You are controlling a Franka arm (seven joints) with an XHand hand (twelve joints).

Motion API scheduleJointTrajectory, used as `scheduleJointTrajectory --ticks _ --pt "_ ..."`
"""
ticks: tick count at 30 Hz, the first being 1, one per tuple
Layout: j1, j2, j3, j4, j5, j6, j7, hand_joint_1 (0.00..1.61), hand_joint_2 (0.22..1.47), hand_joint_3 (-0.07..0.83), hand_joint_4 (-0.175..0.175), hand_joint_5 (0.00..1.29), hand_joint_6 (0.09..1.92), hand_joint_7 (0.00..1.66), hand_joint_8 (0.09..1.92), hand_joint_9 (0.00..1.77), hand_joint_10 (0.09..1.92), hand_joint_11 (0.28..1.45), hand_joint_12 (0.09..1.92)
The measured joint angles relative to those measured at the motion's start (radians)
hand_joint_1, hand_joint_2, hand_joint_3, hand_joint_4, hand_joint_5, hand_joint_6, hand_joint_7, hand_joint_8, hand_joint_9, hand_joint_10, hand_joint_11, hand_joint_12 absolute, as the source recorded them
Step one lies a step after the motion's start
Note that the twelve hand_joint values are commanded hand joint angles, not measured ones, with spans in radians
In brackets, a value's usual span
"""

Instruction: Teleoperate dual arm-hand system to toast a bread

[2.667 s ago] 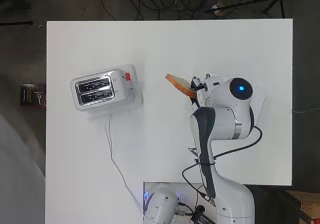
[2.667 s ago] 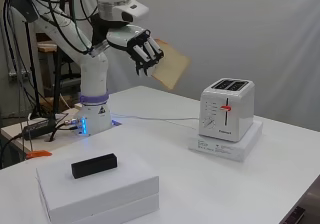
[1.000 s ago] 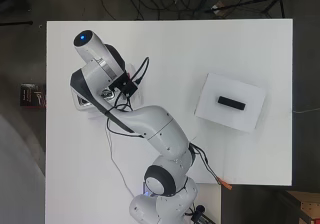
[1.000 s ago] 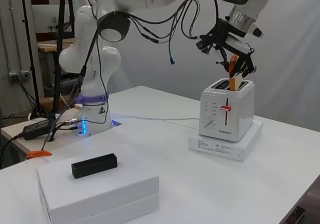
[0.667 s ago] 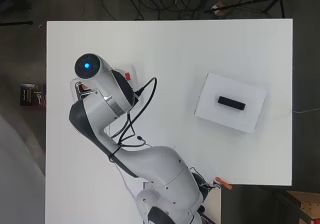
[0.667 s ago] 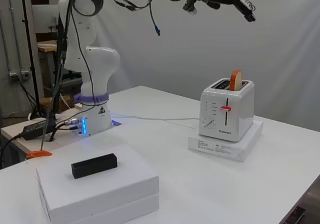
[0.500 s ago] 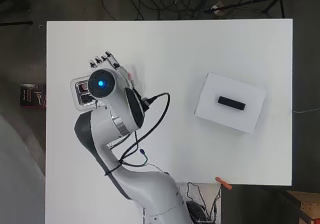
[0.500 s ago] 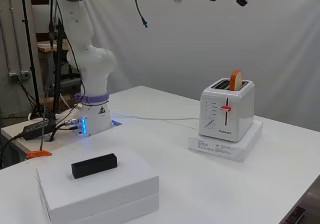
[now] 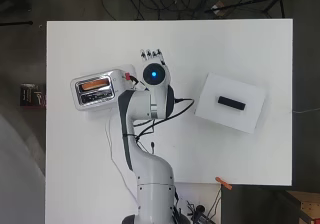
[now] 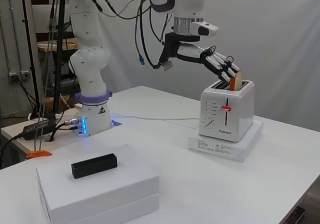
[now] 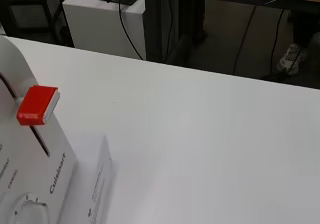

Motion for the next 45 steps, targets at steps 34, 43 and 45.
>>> scheduleJointTrajectory --ticks 34,43,45 --pt "0.016 0.207 -0.056 -0.141 0.325 0.219 -0.131 0.0 1.01 -0.006 0.003 0.24 0.09 0.56 0.09 0.73 0.09 0.53 0.09" --pt "-0.223 0.348 0.173 -0.083 0.425 0.26 -0.211 0.0 1.0 -0.005 0.005 0.24 0.09 0.52 0.09 0.65 0.09 0.52 0.09" --pt "-0.246 0.359 0.199 -0.06 0.425 0.257 -0.222 0.0 1.0 -0.004 0.004 0.25 0.09 0.53 0.09 0.66 0.09 0.52 0.09"
